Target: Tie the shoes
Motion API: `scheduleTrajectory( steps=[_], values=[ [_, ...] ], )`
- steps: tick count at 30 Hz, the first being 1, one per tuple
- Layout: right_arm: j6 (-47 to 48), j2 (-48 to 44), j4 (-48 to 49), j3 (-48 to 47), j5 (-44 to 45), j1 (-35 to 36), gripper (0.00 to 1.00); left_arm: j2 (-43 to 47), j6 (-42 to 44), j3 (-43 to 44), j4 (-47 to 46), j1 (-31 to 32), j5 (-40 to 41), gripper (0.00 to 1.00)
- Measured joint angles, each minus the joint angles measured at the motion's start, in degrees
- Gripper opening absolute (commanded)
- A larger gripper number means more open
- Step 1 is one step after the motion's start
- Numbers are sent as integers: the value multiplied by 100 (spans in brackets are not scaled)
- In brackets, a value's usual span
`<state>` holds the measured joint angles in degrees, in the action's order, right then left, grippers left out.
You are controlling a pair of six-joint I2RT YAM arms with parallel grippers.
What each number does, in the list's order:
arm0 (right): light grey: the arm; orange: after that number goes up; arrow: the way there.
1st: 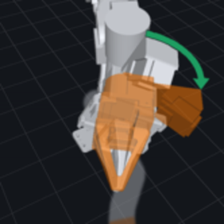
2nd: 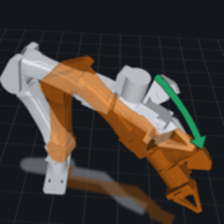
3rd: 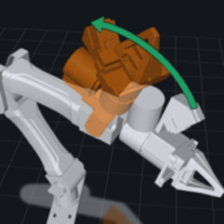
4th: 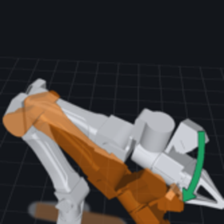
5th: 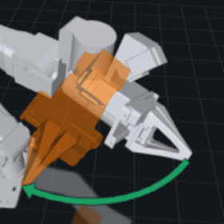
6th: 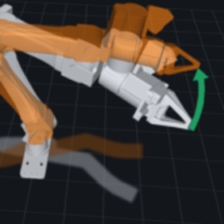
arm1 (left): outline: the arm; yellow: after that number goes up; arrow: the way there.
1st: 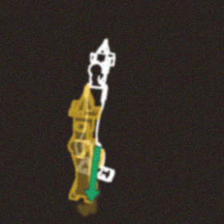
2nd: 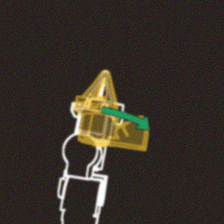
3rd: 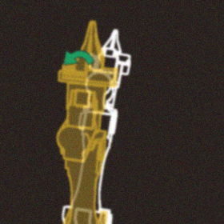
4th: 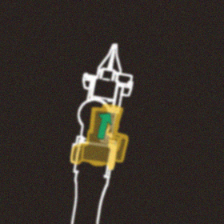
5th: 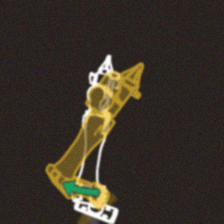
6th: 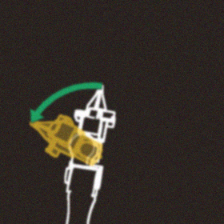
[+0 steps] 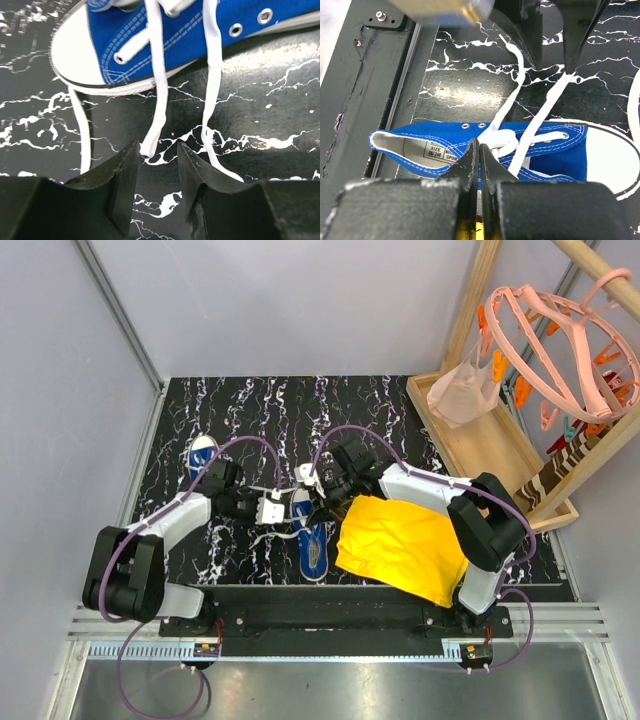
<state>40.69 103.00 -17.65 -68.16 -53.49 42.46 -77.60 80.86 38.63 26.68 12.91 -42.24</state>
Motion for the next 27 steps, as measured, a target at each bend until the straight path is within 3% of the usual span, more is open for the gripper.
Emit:
scheduleTrajectory(
  steps=[14, 19, 27],
  values=[
    [-7, 2, 26, 0, 4, 4, 0, -645, 291, 275, -155, 55, 107, 40],
    [-9, 0, 26, -2, 7, 4, 0, -876, 376, 393, -153, 61, 155, 28],
    [-9, 2, 28, -2, 31, 4, 0, -1078, 592, 586, -85, 66, 223, 20]
  ],
)
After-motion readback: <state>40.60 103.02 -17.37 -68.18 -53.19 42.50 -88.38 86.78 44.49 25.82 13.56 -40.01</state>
